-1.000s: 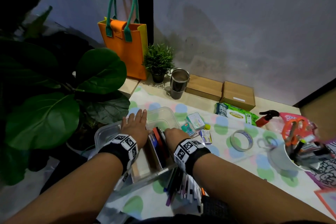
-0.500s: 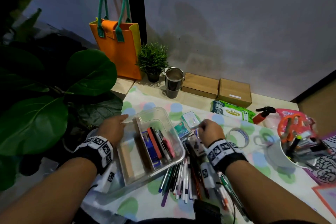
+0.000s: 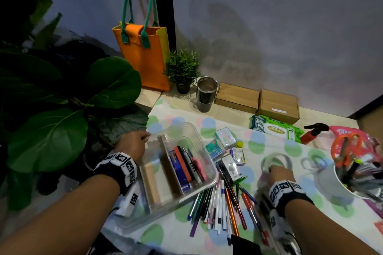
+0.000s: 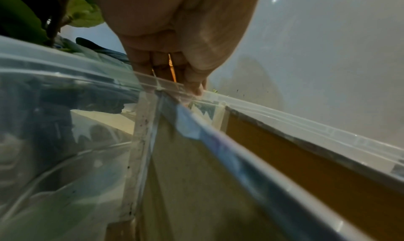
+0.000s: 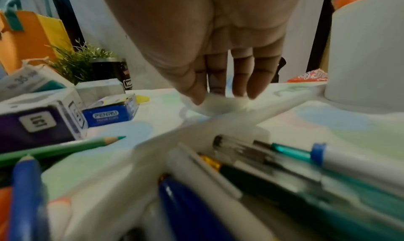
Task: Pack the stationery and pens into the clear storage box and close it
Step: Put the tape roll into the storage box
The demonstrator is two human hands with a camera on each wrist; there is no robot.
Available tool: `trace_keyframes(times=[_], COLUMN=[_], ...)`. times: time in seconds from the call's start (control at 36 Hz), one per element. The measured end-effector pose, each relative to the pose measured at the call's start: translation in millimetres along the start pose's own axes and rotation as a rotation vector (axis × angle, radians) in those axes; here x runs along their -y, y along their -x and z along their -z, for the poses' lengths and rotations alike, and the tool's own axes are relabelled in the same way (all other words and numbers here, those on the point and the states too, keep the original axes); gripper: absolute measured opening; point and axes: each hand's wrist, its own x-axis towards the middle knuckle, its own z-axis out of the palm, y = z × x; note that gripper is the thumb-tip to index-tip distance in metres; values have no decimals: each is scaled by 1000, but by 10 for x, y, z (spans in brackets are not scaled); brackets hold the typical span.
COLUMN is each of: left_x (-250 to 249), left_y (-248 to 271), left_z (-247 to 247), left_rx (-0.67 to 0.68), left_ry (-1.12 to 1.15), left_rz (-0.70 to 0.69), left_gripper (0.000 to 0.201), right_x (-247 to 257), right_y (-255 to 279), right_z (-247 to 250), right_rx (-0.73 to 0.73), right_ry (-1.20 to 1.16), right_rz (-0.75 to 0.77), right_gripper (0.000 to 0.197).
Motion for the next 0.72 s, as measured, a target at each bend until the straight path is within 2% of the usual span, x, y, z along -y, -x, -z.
trace_keyframes(times=[0.11, 0.14, 0.19, 0.28, 0.36, 0.42, 0.5, 0.58, 0.72], left_x=[-3, -10, -14, -10, -20, -18, -19, 6, 157], left_y=[-8, -8, -23, -27, -23, -31, -31, -14, 16], left_z=[-2, -4, -18, -35, -33, -29, 6, 51, 130], left_rx=[9, 13, 23, 33, 35, 46, 70, 99, 177], left_ry=[28, 35, 55, 85, 89, 97, 113, 90, 51], left_rz=[2, 1, -5, -18, -19, -22, -32, -43, -17], left_gripper=[30, 30, 30, 29, 27, 27, 26, 27, 32], right_x=[83, 122, 234, 499, 809, 1002, 1219, 1369, 1593], right_y=[98, 123, 173, 447, 789, 977, 1126, 1133, 1072], right_z=[190, 244, 333, 438, 490, 474, 322, 155, 129], right_rx=[-24, -31, -101, -209, -254, -217, -130, -77, 52], right_ry=[-38, -73, -166, -304, -389, -367, -220, -51, 161], right_rz=[57, 103, 209, 429, 716, 896, 1075, 1110, 1020], right_gripper=[20, 15, 19, 12, 10, 10, 15, 21, 27])
